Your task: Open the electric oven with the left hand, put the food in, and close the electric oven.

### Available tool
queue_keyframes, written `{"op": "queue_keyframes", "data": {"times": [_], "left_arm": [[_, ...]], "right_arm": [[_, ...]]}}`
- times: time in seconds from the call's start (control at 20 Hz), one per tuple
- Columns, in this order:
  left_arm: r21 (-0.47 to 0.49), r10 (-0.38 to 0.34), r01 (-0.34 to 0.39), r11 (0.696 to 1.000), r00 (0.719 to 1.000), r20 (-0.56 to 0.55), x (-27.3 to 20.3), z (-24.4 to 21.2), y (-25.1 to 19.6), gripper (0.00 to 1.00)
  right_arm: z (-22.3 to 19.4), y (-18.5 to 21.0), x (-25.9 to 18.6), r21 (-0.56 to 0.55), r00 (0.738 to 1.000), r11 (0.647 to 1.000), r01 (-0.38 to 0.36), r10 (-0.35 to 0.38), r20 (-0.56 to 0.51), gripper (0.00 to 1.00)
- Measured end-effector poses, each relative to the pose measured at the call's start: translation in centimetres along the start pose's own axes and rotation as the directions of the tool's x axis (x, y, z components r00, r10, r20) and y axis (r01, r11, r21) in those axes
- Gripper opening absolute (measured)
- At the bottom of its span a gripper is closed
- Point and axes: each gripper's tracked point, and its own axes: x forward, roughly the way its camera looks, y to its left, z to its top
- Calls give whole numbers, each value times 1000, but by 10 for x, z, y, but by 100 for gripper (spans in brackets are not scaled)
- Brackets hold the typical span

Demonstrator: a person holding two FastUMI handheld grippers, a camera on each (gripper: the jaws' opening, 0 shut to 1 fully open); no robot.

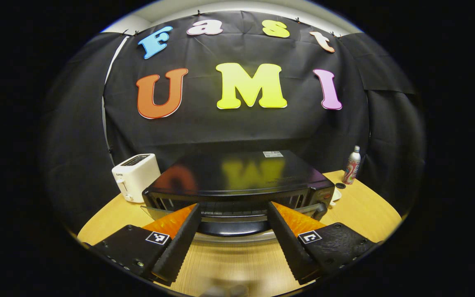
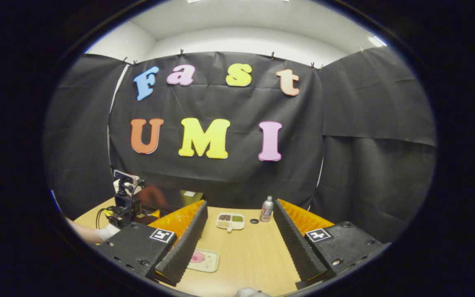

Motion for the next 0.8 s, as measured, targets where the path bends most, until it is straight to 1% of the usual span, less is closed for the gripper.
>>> {"op": "queue_keyframes", "data": {"times": [0.15,0.2,0.25,0.45,0.8], "left_arm": [[-2,-9,9,1000,1000,-20,-19,-17,-1,97],[-2,-13,13,1000,999,-31,-26,-23,-2,97],[-3,-19,19,1000,999,-41,-31,-30,-3,97],[-1,-28,28,1000,996,-83,-50,-59,-2,97],[-7,-30,29,1000,983,-182,-71,-111,-4,97]], "right_arm": [[-5,6,0,6,1000,1000,-13,13,-6,97],[-7,8,-1,7,1000,1000,-18,18,-9,100],[-8,11,-2,6,1000,1000,-23,23,-13,97],[-17,22,-4,7,999,999,-37,37,-29,97],[-29,28,-9,-3,998,1000,-26,26,-55,97]]}}
